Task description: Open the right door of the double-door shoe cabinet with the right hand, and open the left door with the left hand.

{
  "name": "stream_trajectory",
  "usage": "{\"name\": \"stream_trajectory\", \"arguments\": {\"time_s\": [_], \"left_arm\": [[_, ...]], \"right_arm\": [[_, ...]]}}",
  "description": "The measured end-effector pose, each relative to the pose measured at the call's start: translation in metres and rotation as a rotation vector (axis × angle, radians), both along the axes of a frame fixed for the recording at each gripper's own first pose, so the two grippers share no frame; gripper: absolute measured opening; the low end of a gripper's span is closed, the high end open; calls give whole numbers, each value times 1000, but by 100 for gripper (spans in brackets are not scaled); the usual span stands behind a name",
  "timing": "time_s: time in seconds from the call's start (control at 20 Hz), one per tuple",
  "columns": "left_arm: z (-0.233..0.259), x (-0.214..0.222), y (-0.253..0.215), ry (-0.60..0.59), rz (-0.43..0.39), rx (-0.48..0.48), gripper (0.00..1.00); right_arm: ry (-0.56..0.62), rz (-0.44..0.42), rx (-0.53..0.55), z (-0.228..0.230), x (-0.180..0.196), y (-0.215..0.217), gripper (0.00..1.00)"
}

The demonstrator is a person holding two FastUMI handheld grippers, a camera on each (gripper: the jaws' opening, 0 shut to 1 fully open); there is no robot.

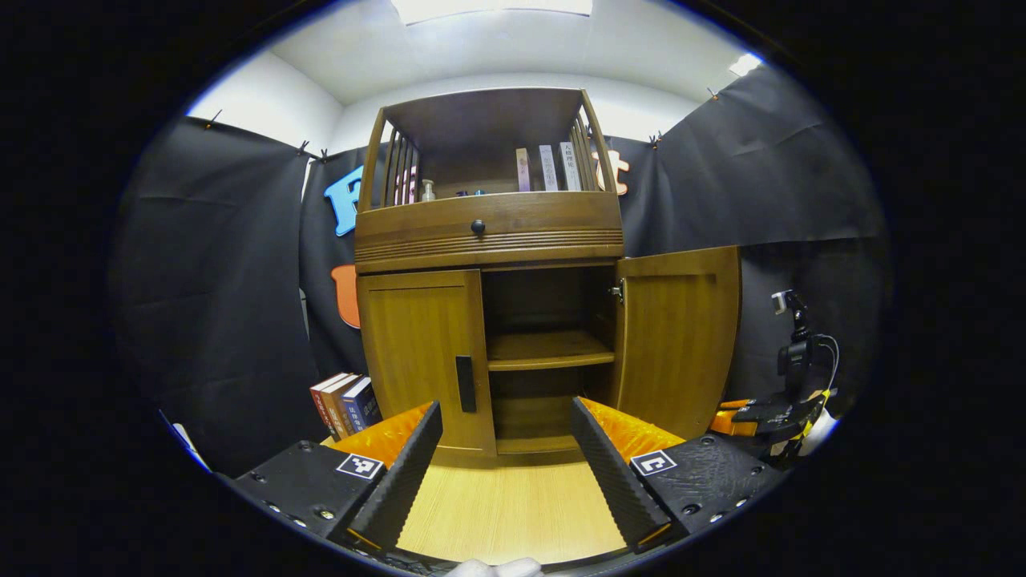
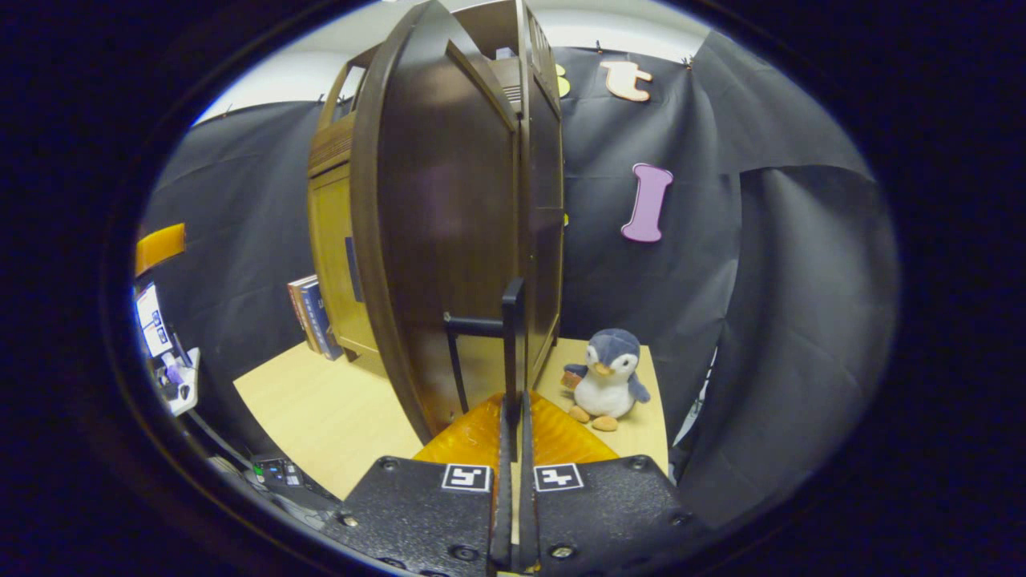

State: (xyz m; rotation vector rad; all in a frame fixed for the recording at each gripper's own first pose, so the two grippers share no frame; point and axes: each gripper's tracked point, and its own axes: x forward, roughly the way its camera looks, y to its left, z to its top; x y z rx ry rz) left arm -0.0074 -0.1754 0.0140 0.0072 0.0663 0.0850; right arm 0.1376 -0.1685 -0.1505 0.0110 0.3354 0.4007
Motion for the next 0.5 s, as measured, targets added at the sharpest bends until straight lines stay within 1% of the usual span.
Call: {"name": "stream_trajectory", "arguments": {"time_s": [0.05,0.15,0.25,0.5], "left_arm": [[0,-1,1,-4,-7,0,96],[0,2,3,-6,-26,-4,96],[0,8,7,-10,-49,-4,96],[5,23,19,-34,-109,-17,96]], "right_arm": [[-4,-4,-8,0,-4,-4,8],[-4,-45,-23,1,-13,-18,17],[-11,-85,-15,11,-24,-28,47],[-69,-212,50,70,-59,-34,91]]}}
